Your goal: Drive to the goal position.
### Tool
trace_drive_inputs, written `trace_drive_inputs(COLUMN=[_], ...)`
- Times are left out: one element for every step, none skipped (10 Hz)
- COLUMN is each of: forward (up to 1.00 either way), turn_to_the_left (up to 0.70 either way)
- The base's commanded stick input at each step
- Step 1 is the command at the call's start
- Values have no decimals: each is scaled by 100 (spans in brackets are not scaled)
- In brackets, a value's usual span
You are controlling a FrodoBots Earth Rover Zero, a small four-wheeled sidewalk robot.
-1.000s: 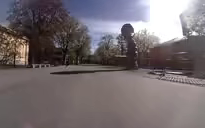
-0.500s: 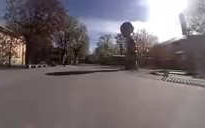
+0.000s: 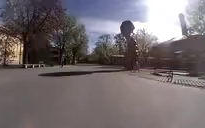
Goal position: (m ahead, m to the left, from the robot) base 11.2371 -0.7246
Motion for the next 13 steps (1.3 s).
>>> trace_drive_inputs(forward=[100, 100, 100, 100, 100, 100, 100, 100, 100, 100, 100, 100, 100], turn_to_the_left=[0, 0, 0, 0, 0, 0, 0, 0, 0, 0, 0, 0, 0])
